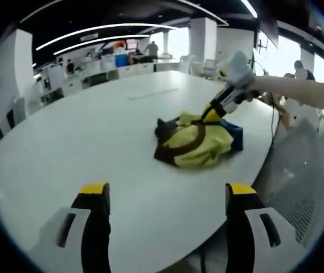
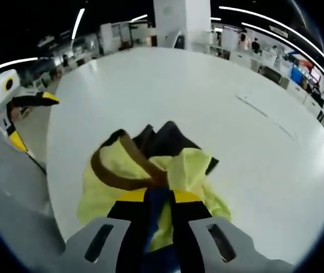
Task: Fold the garment on the visible template until the final outline fits inside the template.
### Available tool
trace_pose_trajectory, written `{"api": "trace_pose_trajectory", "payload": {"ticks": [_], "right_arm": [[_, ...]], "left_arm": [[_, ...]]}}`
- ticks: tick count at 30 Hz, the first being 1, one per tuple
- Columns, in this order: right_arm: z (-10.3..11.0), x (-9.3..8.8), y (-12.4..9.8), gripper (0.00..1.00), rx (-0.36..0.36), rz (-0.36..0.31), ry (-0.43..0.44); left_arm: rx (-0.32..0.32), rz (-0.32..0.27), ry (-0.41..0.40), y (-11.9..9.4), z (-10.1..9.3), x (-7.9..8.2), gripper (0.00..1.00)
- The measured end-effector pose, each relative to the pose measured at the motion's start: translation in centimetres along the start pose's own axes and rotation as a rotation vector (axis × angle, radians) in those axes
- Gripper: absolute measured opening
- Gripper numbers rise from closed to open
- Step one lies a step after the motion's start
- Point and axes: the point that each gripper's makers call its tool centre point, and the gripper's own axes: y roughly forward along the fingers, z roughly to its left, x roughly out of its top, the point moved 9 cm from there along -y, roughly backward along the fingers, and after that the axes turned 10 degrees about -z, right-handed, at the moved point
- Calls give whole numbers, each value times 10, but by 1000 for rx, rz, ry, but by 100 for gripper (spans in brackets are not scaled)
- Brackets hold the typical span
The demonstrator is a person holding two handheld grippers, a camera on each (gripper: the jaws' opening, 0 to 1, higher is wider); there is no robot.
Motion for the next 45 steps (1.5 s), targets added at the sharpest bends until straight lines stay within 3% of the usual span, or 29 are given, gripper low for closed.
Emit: {"api": "trace_pose_trajectory", "payload": {"ticks": [14,19,25,45], "right_arm": [[0,-5,4,13,8,27,31],[1,-5,3,7,4,30,0],[2,-7,-4,2,-4,15,15],[11,-1,-41,2,-26,-83,14]], "left_arm": [[-7,-4,-2,4,2,1,80],[-15,8,5,7,6,0,80],[-32,2,11,14,9,4,77],[-109,56,72,43,17,11,66]]}}
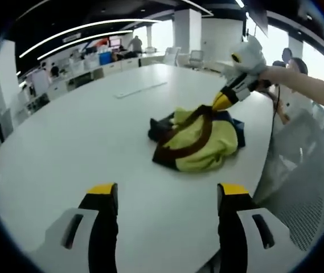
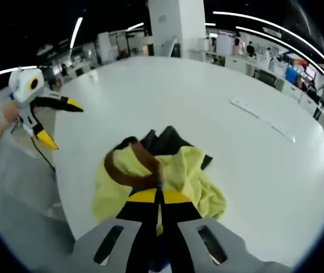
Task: Fold the garment on the visible template until the final outline fits inside the template.
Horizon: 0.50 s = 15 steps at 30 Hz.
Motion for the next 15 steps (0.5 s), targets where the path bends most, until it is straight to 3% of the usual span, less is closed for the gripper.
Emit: {"api": "trace_pose_trajectory", "payload": {"ticks": [15], "right_arm": [[11,6,-12,2,7,-42,-18]], "left_arm": [[-55,28,39,19,11,5,37]]}}
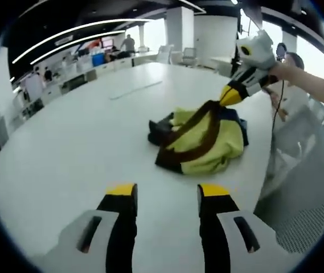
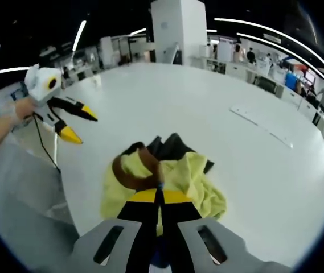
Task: Fold the garment on the visible template until the final outline fits inside the template.
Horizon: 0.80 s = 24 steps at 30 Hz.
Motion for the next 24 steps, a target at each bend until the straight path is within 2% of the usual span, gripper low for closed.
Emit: {"api": "trace_pose_trajectory", "payload": {"ticks": [8,10,14,18,24], "right_arm": [[7,3,-7,2,14,-20,-5],[9,4,-9,2,22,-24,1],[14,5,-12,2,26,-28,-9],[16,5,-14,2,36,-36,-1],[20,8,-17,2,42,-41,-2]], "left_arm": [[-25,20,36,12,2,4,34],[-41,15,86,16,5,8,33],[-55,39,126,25,14,11,32],[-86,18,110,32,21,14,30],[-126,59,158,41,21,13,31]]}}
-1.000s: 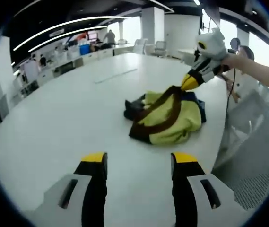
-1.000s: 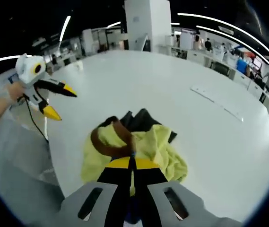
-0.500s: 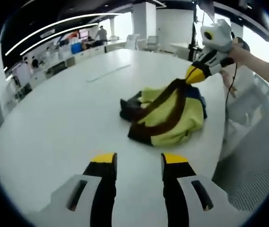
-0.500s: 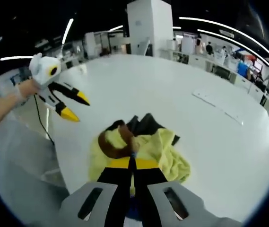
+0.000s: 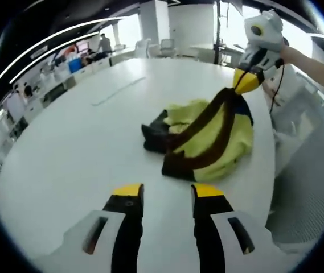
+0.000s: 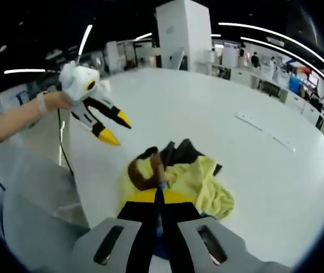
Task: Fold the garment on the visible template until the final outline fits inside the template.
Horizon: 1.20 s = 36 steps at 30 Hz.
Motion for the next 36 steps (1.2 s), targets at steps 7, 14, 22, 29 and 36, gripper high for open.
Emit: {"api": "trace_pose_trajectory", "payload": {"ticks": [7,14,22,29,36], "right_arm": [[5,2,-3,2,9,-6,-8],[9,2,-7,2,15,-13,-9],[12,3,-12,2,19,-15,-14],[14,3,-13,2,20,-16,-12],[14,1,-16,2,19,-15,-7]], "left_arm": [[1,2,29,11,10,2,26],[-80,53,110,26,12,2,27],[-84,49,115,36,15,7,25],[-167,64,157,50,11,10,26],[-177,86,169,59,18,13,23]]}}
